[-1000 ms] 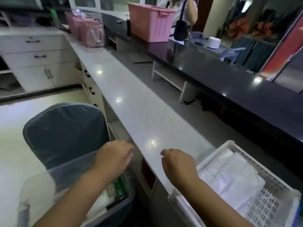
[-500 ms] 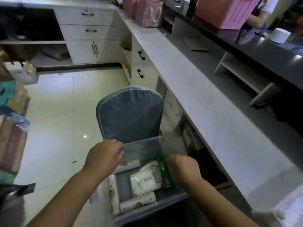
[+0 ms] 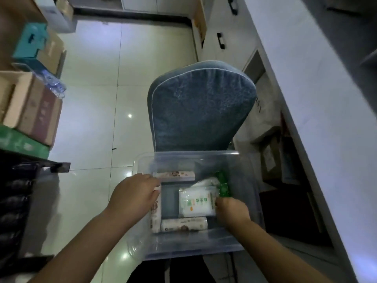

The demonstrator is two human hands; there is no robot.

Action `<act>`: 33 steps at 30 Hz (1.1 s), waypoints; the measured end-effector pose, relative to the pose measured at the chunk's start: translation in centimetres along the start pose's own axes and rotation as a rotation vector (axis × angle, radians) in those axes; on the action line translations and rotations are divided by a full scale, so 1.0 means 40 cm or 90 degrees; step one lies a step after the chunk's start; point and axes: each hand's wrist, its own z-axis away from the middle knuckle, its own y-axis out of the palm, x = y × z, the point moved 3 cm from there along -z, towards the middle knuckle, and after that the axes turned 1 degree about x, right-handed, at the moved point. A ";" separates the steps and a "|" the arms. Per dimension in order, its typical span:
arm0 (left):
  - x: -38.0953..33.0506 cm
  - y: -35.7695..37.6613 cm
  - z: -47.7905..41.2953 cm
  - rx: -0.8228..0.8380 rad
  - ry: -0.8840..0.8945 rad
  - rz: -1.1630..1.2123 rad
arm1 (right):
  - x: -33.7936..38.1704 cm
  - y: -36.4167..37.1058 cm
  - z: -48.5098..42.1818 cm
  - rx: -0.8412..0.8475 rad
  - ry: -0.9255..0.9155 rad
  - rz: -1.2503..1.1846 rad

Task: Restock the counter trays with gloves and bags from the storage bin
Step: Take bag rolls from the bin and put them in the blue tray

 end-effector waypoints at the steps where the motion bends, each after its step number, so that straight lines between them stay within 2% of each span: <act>1: 0.008 0.022 -0.011 0.013 -0.006 -0.008 | -0.006 0.026 -0.034 0.025 -0.009 0.010; 4: 0.027 0.090 -0.051 0.054 -0.034 -0.031 | -0.024 0.102 -0.137 0.069 -0.049 0.040; 10: 0.020 0.212 -0.158 0.091 -0.042 -0.045 | -0.057 0.214 -0.332 0.073 -0.078 0.041; 17: -0.004 0.311 -0.217 0.049 -0.065 0.051 | -0.101 0.308 -0.474 0.108 -0.062 0.085; 21: -0.011 0.360 -0.219 0.072 -0.081 0.074 | -0.125 0.346 -0.494 0.137 -0.058 0.089; 25: -0.017 0.385 -0.213 0.091 -0.097 0.064 | -0.148 0.336 -0.472 0.095 -0.046 0.071; 27: -0.024 0.390 -0.209 0.095 -0.098 0.058 | -0.144 0.320 -0.449 0.081 -0.090 0.064; 31: -0.042 0.391 -0.209 0.108 -0.101 0.025 | -0.129 0.275 -0.383 -0.008 -0.166 -0.051; 33: -0.039 0.391 -0.206 0.120 -0.116 0.001 | -0.125 0.265 -0.356 -0.028 -0.187 -0.030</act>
